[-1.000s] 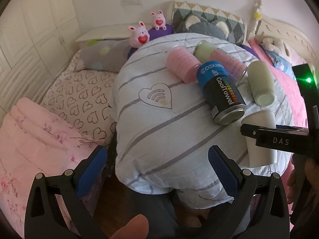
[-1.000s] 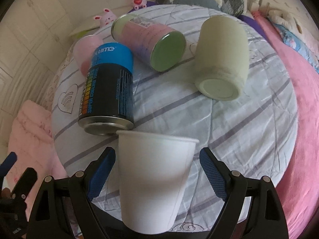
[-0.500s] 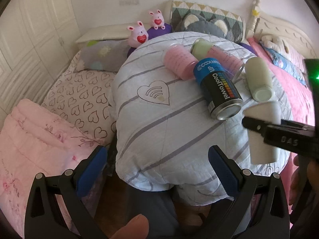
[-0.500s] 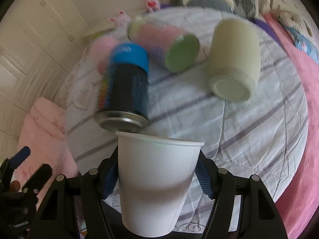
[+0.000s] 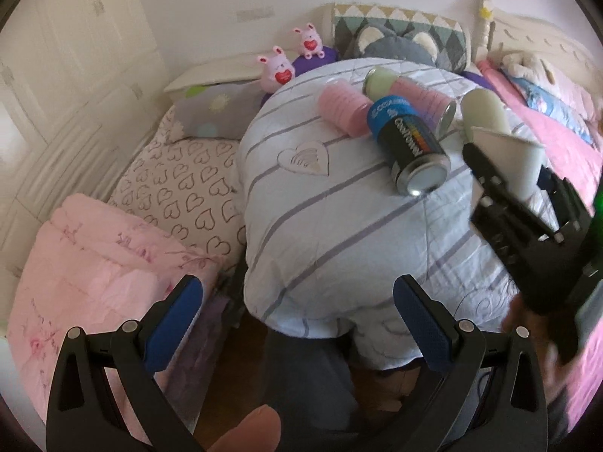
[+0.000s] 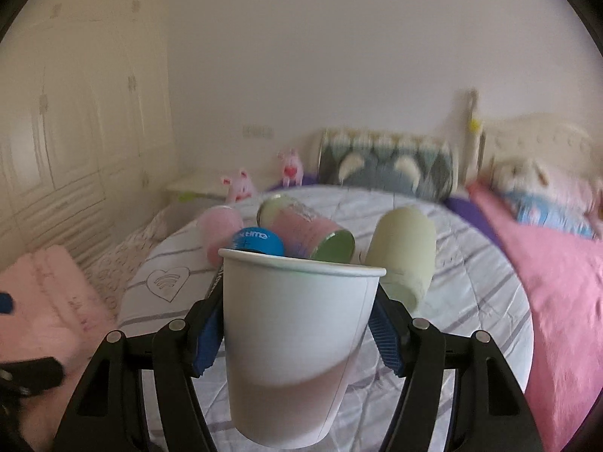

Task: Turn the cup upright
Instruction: 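Lift the white cup and turn it opening-up with the right gripper, then lower the upright white cup onto the cloth and open the right gripper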

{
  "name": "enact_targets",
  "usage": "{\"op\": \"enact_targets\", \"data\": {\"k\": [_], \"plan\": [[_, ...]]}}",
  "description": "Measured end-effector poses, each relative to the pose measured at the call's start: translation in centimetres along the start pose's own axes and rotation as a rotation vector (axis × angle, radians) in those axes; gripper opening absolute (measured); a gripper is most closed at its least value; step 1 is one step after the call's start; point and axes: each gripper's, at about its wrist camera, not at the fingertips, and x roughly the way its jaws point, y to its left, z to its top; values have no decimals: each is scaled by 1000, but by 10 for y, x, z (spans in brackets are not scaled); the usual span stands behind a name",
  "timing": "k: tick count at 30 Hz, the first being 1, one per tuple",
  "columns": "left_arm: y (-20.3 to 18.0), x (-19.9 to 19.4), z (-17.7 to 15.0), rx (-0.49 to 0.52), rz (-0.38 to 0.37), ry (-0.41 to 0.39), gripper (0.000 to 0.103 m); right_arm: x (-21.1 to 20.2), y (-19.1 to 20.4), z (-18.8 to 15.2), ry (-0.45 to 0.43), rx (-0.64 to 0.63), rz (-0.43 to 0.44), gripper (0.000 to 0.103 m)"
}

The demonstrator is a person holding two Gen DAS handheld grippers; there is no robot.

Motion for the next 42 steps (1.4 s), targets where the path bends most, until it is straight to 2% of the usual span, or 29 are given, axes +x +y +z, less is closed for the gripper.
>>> {"op": "enact_targets", "data": {"k": [6, 11, 15, 17, 18, 22, 33, 42], "plan": [[-2, 5, -12, -9, 39, 30, 102, 1, 2, -30, -28, -27, -24, 68], [-3, 3, -17, -7, 56, 32, 102, -17, 7, -37, -75, -64, -35, 68], [-5, -1, -18, -2, 57, 28, 102, -22, 9, -44, -59, -73, -25, 69], [-7, -4, -20, 1, 59, 24, 102, -27, 12, -46, -56, -75, -22, 75], [-8, -4, -20, 2, 57, 24, 102, -28, 12, -47, -56, -79, -18, 83], [-11, -8, -21, 5, 54, 19, 102, -33, 14, -48, -42, -105, 16, 84], [-15, -22, -22, -3, 43, 0, 102, -50, 3, -35, -57, -99, 33, 84], [-26, -30, -13, -15, 8, -23, 102, -92, -13, -5, -71, -89, 49, 84]]}}
